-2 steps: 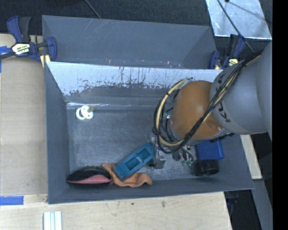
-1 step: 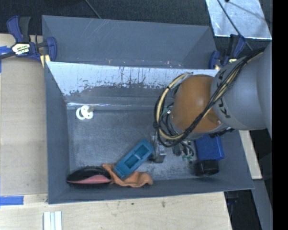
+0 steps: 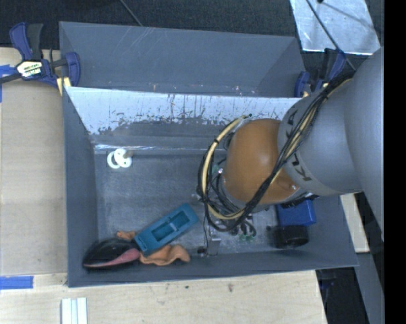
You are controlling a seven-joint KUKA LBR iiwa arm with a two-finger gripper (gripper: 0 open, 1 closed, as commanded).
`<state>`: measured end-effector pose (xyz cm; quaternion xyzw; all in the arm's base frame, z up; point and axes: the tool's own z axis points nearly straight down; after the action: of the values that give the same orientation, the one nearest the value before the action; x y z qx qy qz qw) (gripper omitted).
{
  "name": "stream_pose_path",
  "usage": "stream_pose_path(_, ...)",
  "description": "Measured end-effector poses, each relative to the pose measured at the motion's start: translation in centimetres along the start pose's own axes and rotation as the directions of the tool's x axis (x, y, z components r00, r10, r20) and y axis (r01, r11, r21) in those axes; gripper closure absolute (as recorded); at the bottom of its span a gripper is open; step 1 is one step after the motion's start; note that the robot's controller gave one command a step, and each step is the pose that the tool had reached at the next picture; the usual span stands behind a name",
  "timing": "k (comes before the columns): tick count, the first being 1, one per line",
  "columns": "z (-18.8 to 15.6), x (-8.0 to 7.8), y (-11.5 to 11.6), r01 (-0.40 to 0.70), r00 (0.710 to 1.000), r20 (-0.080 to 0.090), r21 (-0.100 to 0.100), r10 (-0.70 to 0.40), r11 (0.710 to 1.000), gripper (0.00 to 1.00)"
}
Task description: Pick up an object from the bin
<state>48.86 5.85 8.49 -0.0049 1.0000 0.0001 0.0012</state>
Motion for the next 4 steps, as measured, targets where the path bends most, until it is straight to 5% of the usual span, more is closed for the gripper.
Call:
stream_pose_path(1,0.0,0.0,0.0,0.000,1.000,0.000,0.000,0.000,1.000,0.00)
stream_pose_path(2,0.7,-0.6,3.3,0.087,0.996,0.003,0.004,-0.087,0.996,0.00)
stream_pose_path(3,0.6,-1.1,7.1,0.250,0.968,-0.004,0.001,-0.250,0.968,1.00)
stream_pose_path(4,0.6,-1.1,7.1,0.250,0.968,-0.004,0.001,-0.250,0.968,1.00)
